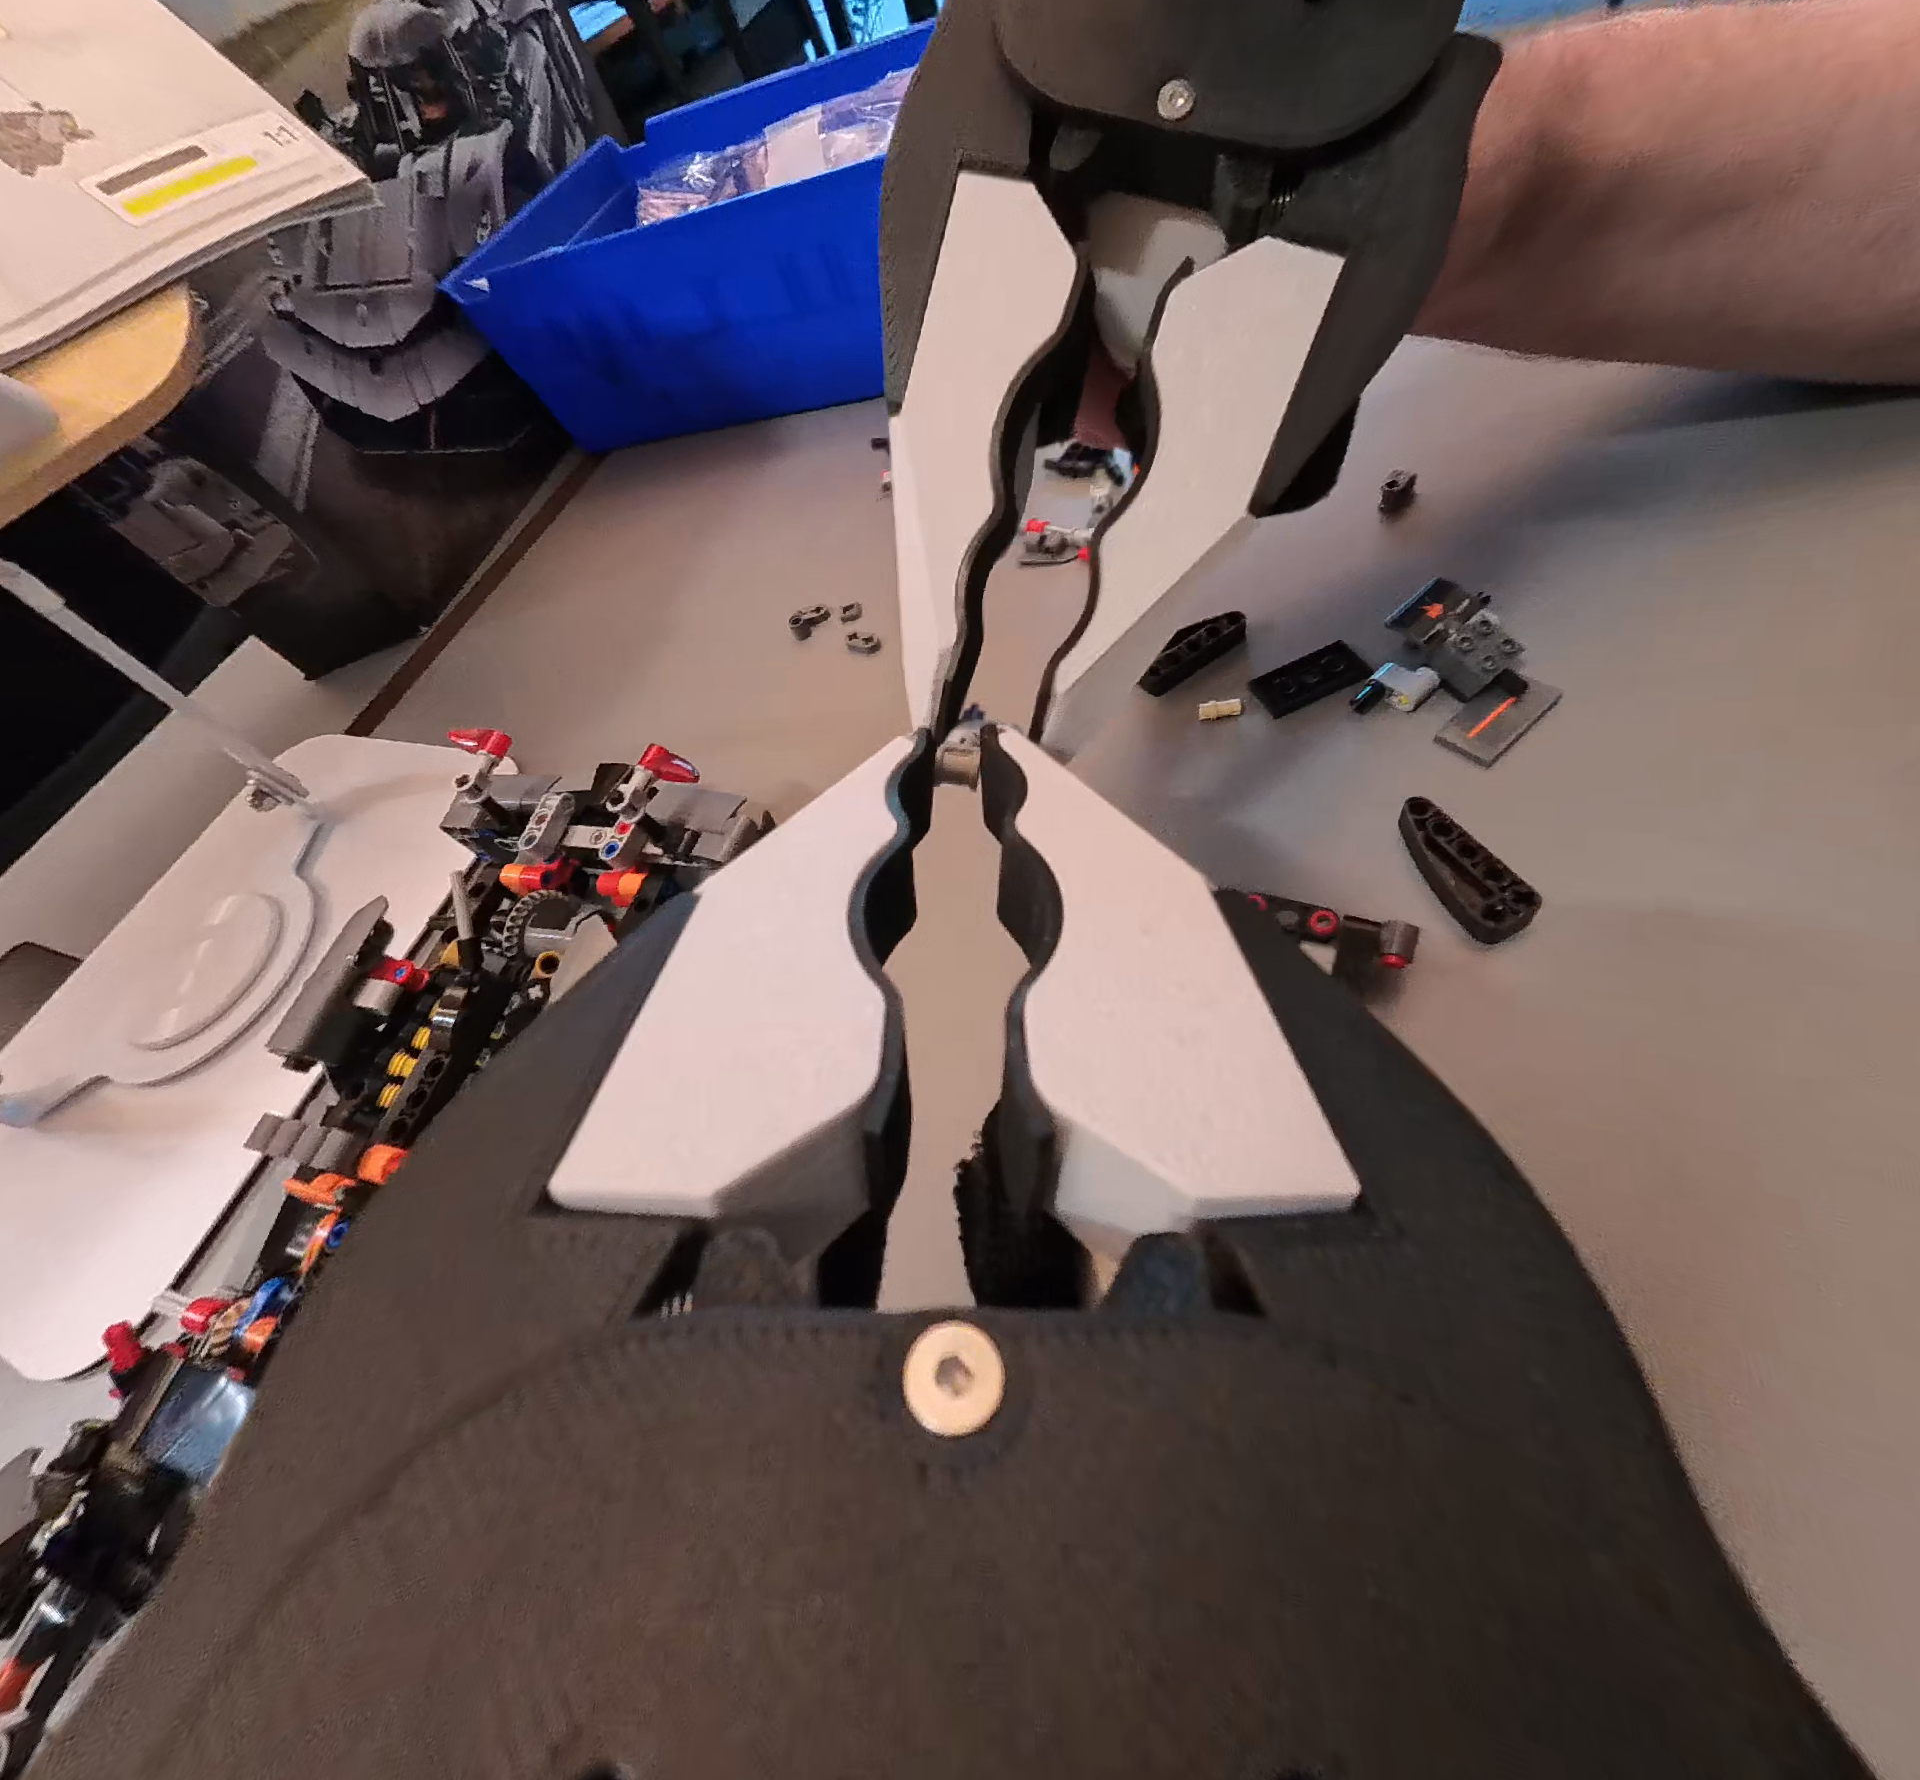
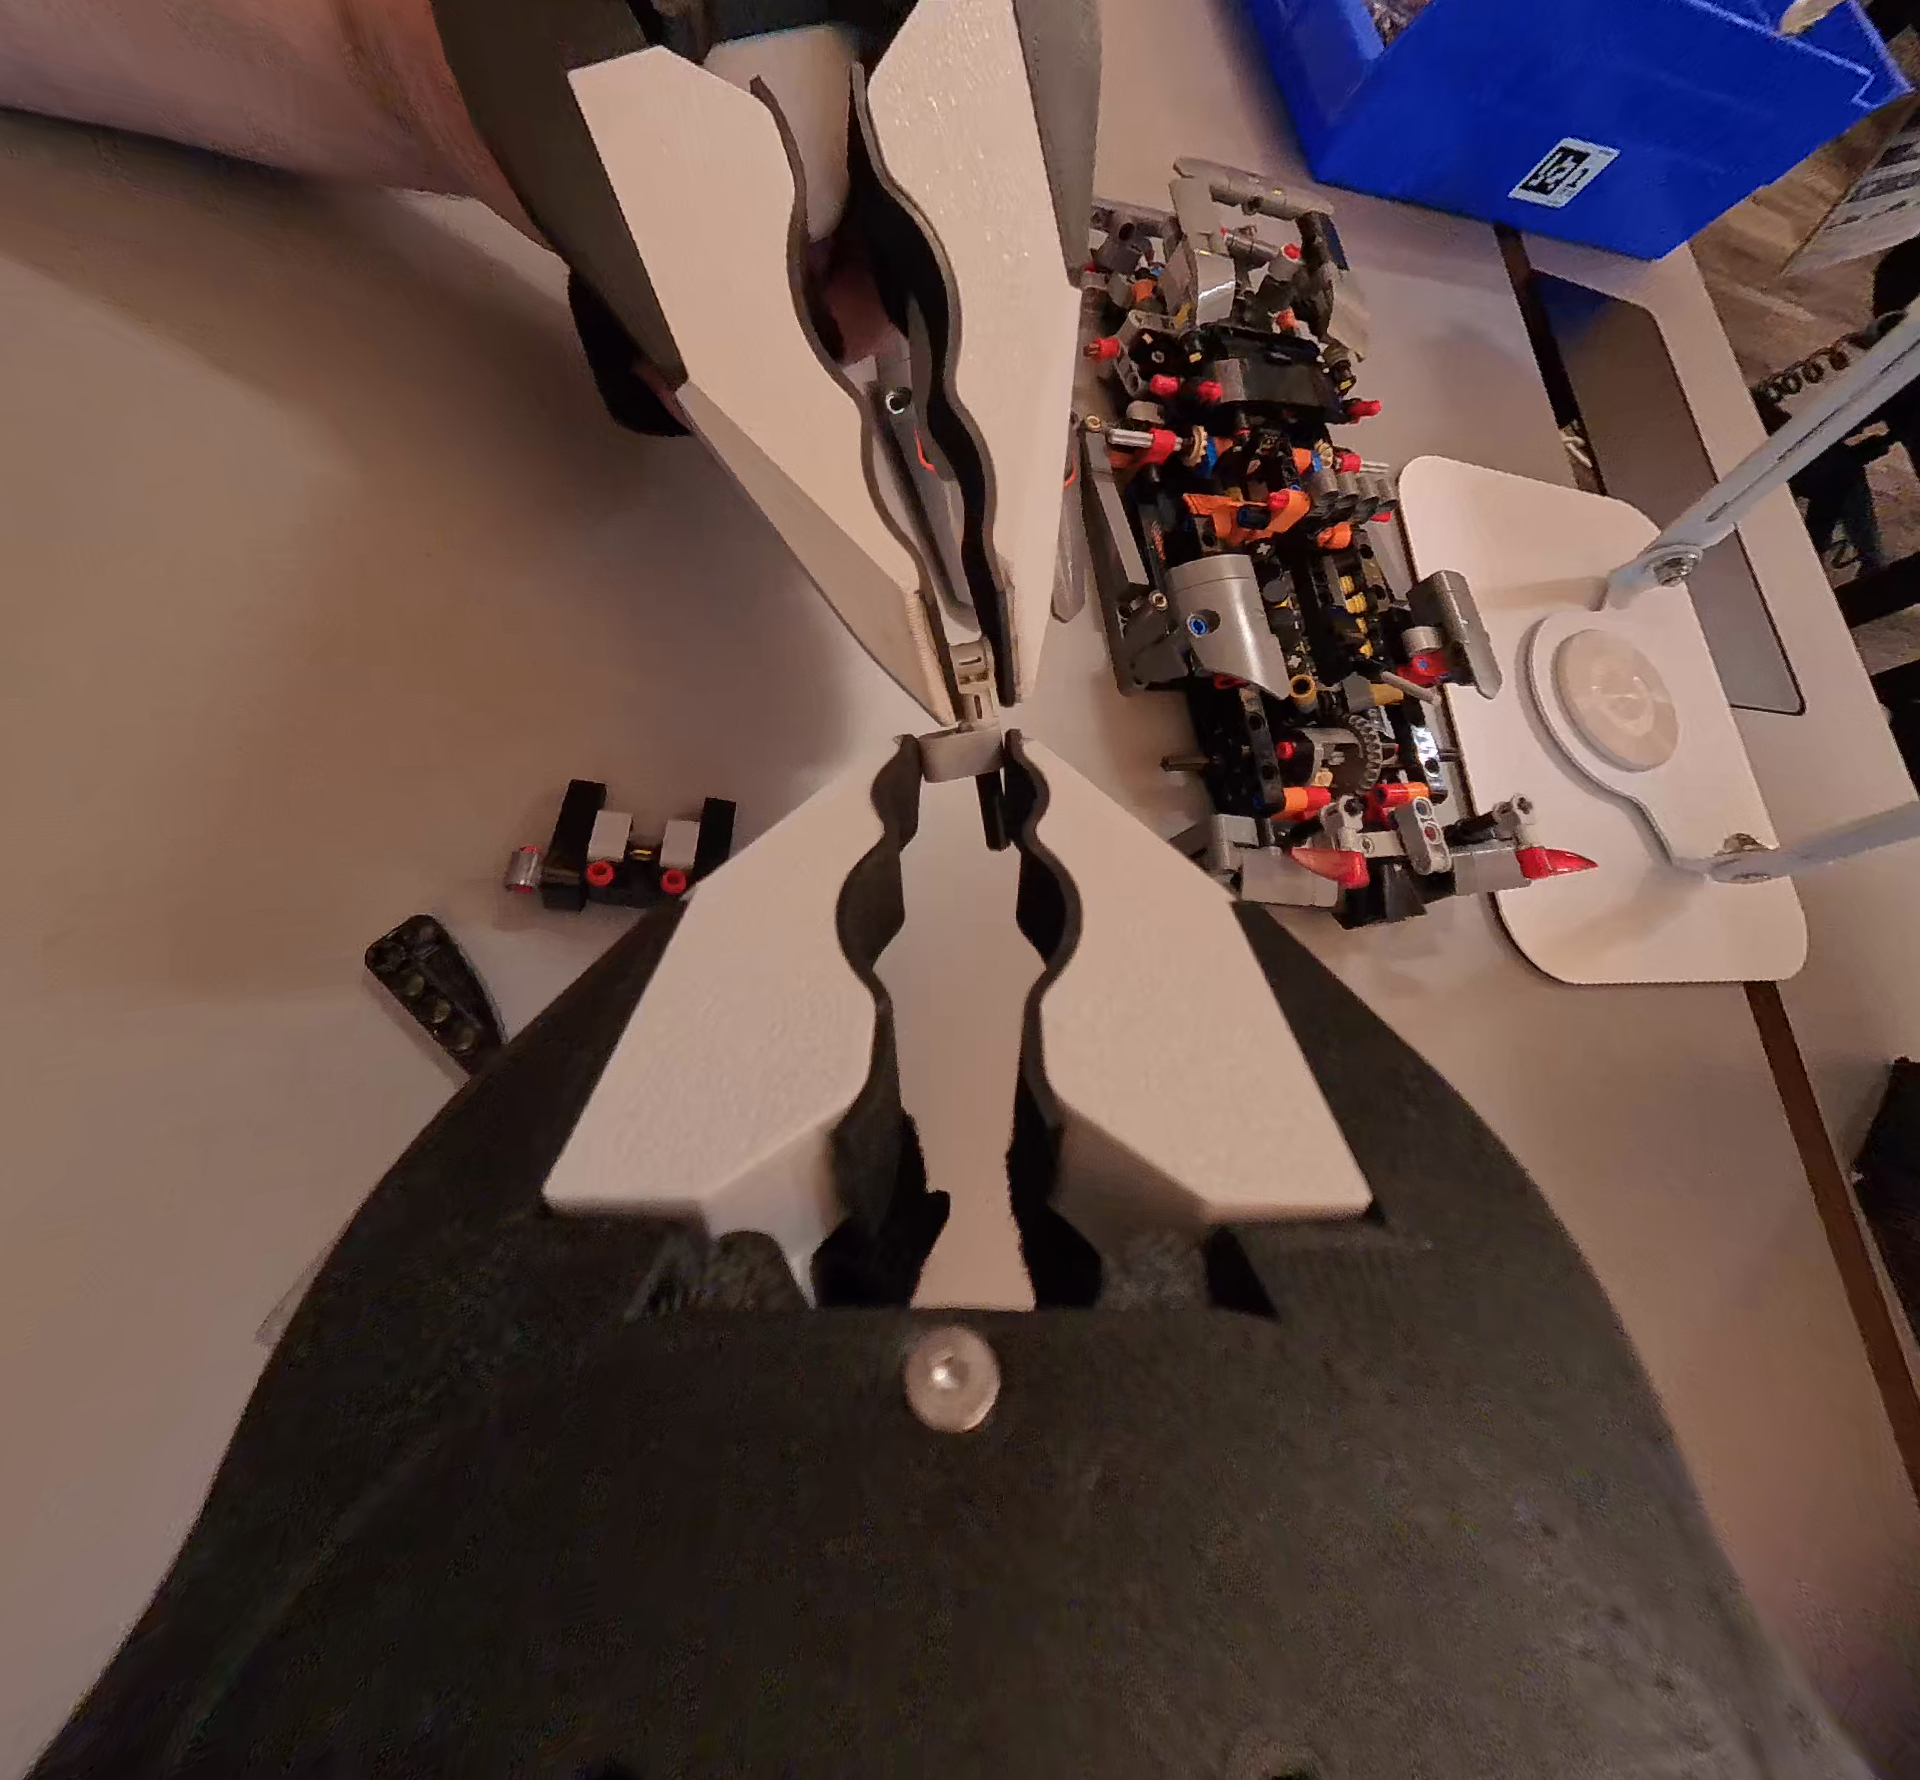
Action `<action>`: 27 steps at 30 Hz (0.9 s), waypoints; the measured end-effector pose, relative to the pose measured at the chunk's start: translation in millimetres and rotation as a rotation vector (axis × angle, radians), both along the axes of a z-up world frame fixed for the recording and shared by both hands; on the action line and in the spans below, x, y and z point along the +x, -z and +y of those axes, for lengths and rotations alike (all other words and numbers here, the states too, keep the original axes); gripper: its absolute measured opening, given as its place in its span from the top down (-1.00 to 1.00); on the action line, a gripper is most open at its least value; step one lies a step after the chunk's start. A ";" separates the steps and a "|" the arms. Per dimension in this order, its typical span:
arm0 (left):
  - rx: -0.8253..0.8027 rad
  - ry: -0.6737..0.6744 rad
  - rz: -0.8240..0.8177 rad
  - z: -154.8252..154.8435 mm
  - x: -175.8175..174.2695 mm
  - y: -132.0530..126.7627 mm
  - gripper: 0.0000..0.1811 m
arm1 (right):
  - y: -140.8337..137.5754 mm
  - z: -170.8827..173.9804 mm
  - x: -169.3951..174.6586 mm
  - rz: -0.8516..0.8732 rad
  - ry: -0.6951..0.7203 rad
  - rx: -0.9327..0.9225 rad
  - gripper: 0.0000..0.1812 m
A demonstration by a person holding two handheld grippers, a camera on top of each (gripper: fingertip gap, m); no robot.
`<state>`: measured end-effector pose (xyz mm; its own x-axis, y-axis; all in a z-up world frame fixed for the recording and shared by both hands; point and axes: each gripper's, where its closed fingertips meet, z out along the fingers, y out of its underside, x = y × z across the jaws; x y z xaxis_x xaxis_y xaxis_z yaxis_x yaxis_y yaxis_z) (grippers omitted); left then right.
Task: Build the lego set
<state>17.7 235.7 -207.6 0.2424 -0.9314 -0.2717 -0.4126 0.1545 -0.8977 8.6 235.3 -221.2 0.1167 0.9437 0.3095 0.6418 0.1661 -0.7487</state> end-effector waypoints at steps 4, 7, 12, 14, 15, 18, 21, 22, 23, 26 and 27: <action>-0.025 0.002 -0.039 1.2 -0.6 -1.5 0.93 | -2.6 1.8 0.1 0.036 0.007 0.003 0.84; -0.025 -0.011 -0.057 4.7 -2.9 -3.5 0.93 | -2.0 6.0 0.8 0.050 0.029 0.013 0.80; -0.049 -0.003 -0.087 4.8 -4.8 -5.1 0.93 | 3.3 10.2 1.6 0.044 0.042 0.019 0.80; -0.057 0.004 -0.091 3.7 -3.7 -4.8 0.93 | 3.7 13.4 2.4 0.036 0.055 0.045 0.91; -0.057 0.000 -0.093 4.4 -3.4 -4.5 0.93 | 4.0 14.7 2.8 0.033 0.061 0.052 0.96; -0.062 0.002 -0.101 4.8 -3.4 -5.0 0.93 | 5.0 14.6 2.6 0.031 0.061 0.062 0.97; -0.074 -0.005 -0.128 6.9 -4.4 -7.3 0.93 | 3.4 14.3 1.6 0.036 0.063 0.077 0.98; -0.079 -0.007 -0.131 7.4 -4.4 -7.3 0.92 | 3.1 14.5 1.5 0.039 0.067 0.080 0.98; -0.084 -0.005 -0.129 7.5 -4.1 -6.6 0.90 | 3.3 14.8 1.5 0.039 0.070 0.083 0.98; -0.079 -0.006 -0.125 7.5 -2.9 -5.2 0.93 | 4.3 15.7 2.3 0.033 0.074 0.097 0.98; -0.087 -0.008 -0.129 7.9 -2.8 -5.3 0.93 | 4.2 15.6 2.6 0.035 0.075 0.103 0.98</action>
<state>14.9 243.6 -202.3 0.2773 -0.9480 -0.1560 -0.2943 0.0708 -0.9531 11.2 250.9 -225.4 0.1978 0.8956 0.3985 0.6293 0.1957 -0.7521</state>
